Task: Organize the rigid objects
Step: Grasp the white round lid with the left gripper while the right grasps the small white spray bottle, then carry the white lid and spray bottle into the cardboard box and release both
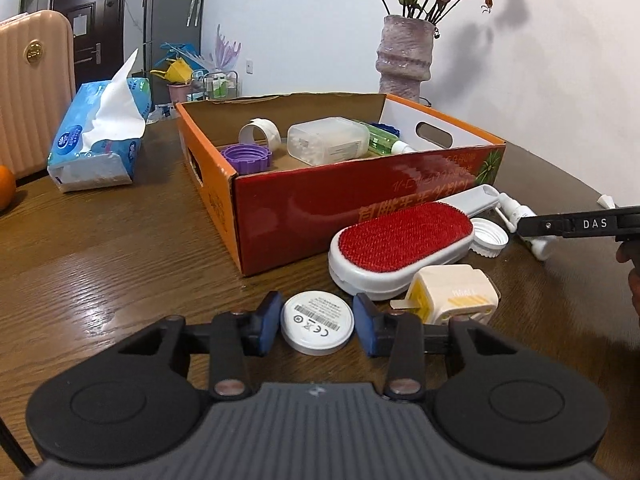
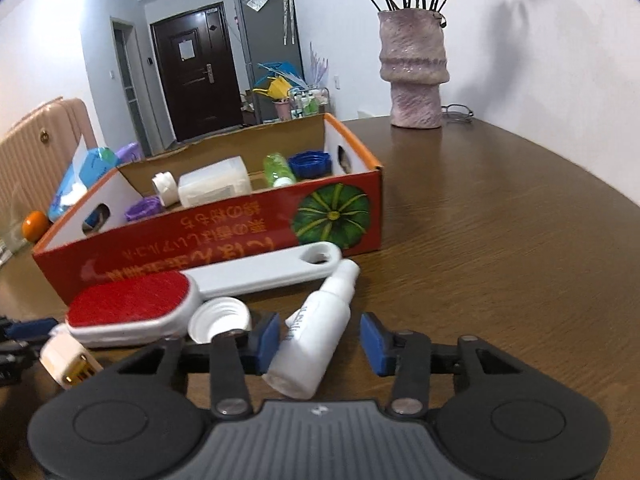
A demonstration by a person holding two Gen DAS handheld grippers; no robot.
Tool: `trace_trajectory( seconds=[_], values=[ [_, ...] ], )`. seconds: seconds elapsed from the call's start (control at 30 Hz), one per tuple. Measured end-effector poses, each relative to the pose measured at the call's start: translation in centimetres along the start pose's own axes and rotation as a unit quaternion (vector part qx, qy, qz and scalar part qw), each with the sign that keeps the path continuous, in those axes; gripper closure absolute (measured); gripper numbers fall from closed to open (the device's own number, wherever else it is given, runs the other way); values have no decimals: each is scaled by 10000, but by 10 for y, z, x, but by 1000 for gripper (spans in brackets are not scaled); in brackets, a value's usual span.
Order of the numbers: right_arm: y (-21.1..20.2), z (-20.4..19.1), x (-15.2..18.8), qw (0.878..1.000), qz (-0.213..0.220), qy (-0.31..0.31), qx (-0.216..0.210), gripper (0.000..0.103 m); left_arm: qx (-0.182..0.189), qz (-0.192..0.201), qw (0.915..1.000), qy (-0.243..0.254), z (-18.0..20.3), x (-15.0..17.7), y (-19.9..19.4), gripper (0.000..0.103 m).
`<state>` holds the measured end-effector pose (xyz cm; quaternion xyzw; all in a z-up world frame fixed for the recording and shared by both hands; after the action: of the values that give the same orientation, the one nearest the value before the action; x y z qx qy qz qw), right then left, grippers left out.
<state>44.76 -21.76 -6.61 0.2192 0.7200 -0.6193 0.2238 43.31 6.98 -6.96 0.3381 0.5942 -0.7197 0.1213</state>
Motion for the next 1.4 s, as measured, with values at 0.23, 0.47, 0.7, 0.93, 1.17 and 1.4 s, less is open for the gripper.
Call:
trace_trajectory(
  seconds=[0.23,0.47,0.7,0.93,1.17,1.4],
  values=[
    [7,-5,0,9976,-139,-514,448,71,-313,-60,9994,-105,1,3,-16,63],
    [-23,-8,32,9974,-171,-701,37,75,-446,213,9982,-343,15,24,-68,63],
    [-79,-1,75,9966,93,-765,-295,75,-280,304,9966,-720,51,62,-102,63],
    [-140,15,103,9946,536,-752,-475,75,-514,631,9920,-966,93,94,-138,63],
    [-179,16,131,9899,777,-901,-765,75,-468,926,9860,-1307,126,119,-166,63],
    [-194,21,146,9877,905,-871,-927,75,-541,1101,9851,-1207,147,119,-182,63]
  ],
)
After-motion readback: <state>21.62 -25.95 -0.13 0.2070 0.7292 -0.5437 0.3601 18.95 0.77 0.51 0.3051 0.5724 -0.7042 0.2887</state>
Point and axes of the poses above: each gripper's, at about its wrist camera, not at the fingertips, and y roughly the way its jaws point, z to its right, x to its underside, the point moved 4 cm from there along y, roughly the way its jaws point, and after that the axes turned 14 degrees about -z, right-handed, at the moved point
